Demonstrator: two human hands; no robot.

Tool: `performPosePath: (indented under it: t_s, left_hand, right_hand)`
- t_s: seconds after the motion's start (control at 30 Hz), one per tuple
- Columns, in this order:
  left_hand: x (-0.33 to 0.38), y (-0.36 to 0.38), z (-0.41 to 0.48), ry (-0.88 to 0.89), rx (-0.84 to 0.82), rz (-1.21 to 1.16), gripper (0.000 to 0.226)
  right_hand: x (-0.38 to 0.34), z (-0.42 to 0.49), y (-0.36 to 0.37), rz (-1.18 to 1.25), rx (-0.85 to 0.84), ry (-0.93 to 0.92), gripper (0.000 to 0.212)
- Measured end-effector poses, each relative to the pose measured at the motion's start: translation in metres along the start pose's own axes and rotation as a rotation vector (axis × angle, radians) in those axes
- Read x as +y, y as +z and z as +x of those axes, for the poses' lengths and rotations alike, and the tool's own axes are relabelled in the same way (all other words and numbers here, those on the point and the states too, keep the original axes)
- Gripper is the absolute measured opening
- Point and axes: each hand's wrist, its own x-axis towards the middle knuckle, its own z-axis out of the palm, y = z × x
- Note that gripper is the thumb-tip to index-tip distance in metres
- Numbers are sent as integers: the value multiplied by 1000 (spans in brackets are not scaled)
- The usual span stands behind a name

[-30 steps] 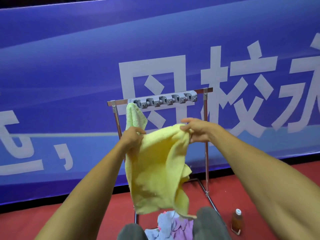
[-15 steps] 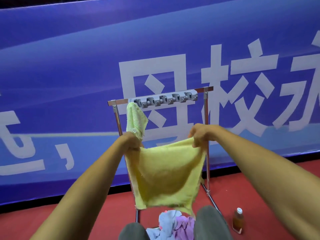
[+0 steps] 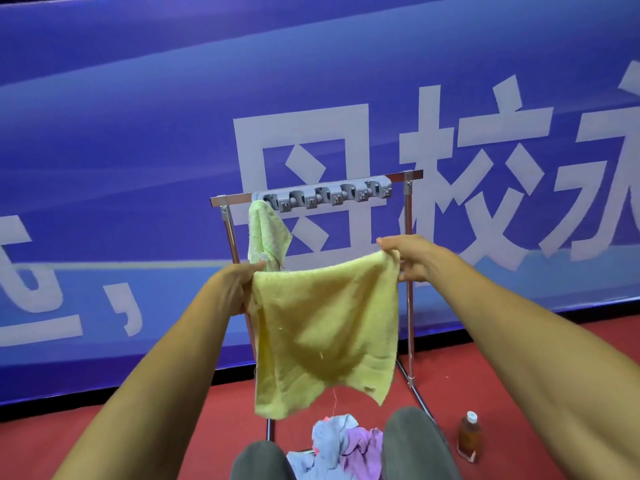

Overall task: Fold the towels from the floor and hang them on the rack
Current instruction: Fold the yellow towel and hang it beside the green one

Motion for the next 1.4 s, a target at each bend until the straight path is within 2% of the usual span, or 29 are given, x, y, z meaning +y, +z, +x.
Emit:
performPosePath:
  t_s: [0.1,0.13,0.17,0.23,0.3,0.33,0.37,0.43,0.5,0.57,0.67,0.77,0.83,0.93,1.03,1.2,1.3,1.4]
  left_hand:
    - [8,-7,-2,21,-198,90,65]
    - [9,-8,1,97,-230,116,59]
    - [9,-7,2,209,-236,152,49]
    - [5,-2,-2,372,-241,296,42]
    - [-2,7,-6,468,-175,655,31]
    - [-5,11,-7,505,-116,827,26]
    - [-6,15,-6,545,-43,946,22]
    - [-7,21,-2,633,89,1022,15]
    - [-4,23,4,697,221,981,21]
    - [-2,20,10,685,299,945,27]
    - [0,13,11,658,377,833,24]
    - [1,12,12,672,409,516,21]
    - [2,11,12,635,392,300,16]
    - [0,7,13,572,367,94,16]
    - [0,8,9,587,361,27,22]
    - [2,7,16,568,379,-108,36]
    - [-1,6,15,545,399,-131,38]
    - [-3,1,17,493,384,-142,37]
  right_hand:
    - [-1,4,2,-51,-78,17,35]
    - [-1,7,3,-86,-80,-11,38]
    - [-2,7,3,-183,-80,-51,42]
    - [-3,6,4,-604,-101,-119,48]
    - [-4,6,6,-1031,-122,-174,44]
    - [-4,6,8,-1136,-93,-228,40]
    - [-6,8,9,-1157,-37,-296,34]
    - [-8,9,12,-1079,131,-471,18]
    - [-9,9,12,-1116,159,-518,11]
    - [-6,8,10,-1266,72,-434,16]
    - [-9,7,4,-1221,145,-477,28]
    - [-12,4,2,-1219,177,-466,49]
    - [-13,4,2,-1207,146,-431,52]
    - [-17,4,-1,-1149,166,-495,55]
    - [-22,2,-7,-1161,145,-542,59]
    - [-24,1,-13,-1298,-1,-604,63]
    - [-26,-4,-14,-1413,-146,-557,60]
    - [-29,-3,-17,-1533,-145,-530,50]
